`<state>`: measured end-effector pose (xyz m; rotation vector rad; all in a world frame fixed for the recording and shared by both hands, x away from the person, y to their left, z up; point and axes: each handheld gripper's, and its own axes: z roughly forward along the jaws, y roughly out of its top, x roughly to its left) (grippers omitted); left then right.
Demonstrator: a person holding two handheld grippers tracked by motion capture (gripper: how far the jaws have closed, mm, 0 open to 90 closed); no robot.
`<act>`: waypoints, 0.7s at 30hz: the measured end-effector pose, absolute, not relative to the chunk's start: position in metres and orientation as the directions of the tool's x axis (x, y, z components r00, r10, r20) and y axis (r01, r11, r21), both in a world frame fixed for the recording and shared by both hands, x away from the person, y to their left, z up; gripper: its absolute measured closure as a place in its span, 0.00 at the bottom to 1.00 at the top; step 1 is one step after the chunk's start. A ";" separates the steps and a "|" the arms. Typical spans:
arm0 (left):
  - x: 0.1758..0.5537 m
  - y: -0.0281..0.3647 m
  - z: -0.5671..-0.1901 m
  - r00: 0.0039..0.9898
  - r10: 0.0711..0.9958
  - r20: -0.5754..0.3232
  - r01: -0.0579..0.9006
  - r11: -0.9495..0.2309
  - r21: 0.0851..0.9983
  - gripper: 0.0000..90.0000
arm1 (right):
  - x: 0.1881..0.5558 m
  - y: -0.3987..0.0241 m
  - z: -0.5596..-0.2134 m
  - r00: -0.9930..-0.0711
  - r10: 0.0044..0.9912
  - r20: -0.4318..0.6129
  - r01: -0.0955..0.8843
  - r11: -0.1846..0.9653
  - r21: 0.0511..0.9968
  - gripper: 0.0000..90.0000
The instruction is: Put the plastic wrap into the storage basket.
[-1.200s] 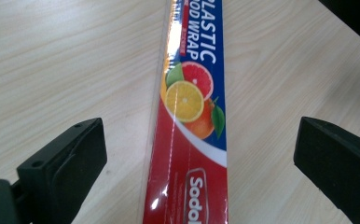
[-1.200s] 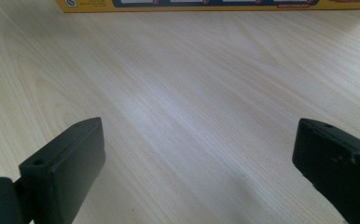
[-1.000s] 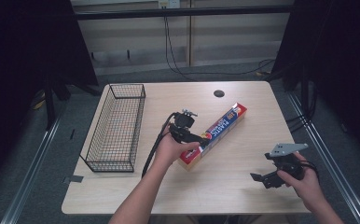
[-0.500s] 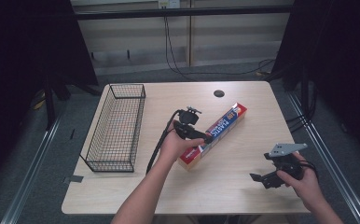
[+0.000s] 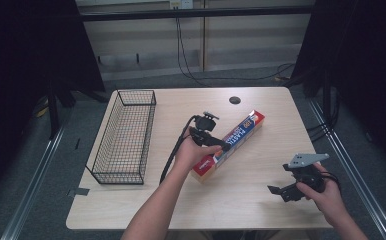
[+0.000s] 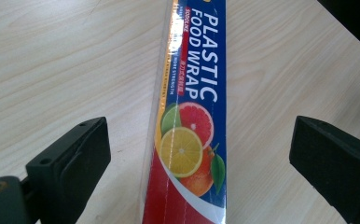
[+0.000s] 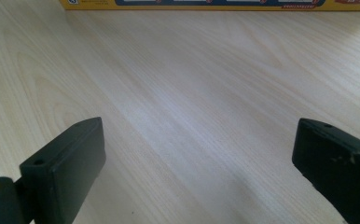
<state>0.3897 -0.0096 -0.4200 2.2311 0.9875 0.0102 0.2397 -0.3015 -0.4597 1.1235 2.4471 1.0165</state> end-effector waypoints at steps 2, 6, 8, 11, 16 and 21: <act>0.390 -0.011 -0.421 0.710 0.657 -0.254 0.651 -0.474 0.593 0.06 | 0.239 -0.301 -0.460 -0.667 0.743 0.051 0.563 0.459 0.687 0.03; 0.393 -0.014 -0.422 0.705 0.659 -0.260 0.658 -0.472 0.588 0.06 | 0.239 -0.301 -0.460 -0.664 0.746 0.053 0.565 0.454 0.688 0.03; 0.394 -0.016 -0.423 0.706 0.661 -0.254 0.656 -0.475 0.587 0.06 | 0.240 -0.301 -0.460 -0.670 0.741 0.054 0.559 0.455 0.693 0.03; 0.394 -0.018 -0.425 0.708 0.659 -0.253 0.655 -0.480 0.583 0.07 | 0.240 -0.302 -0.460 -0.671 0.740 0.054 0.558 0.455 0.694 0.03; 0.395 -0.023 -0.428 0.710 0.657 -0.253 0.656 -0.488 0.575 0.07 | 0.240 -0.302 -0.460 -0.670 0.740 0.054 0.558 0.455 0.694 0.03; 0.396 -0.030 -0.432 0.707 0.661 -0.252 0.660 -0.488 0.572 0.07 | 0.240 -0.302 -0.460 -0.671 0.740 0.056 0.561 0.457 0.690 0.03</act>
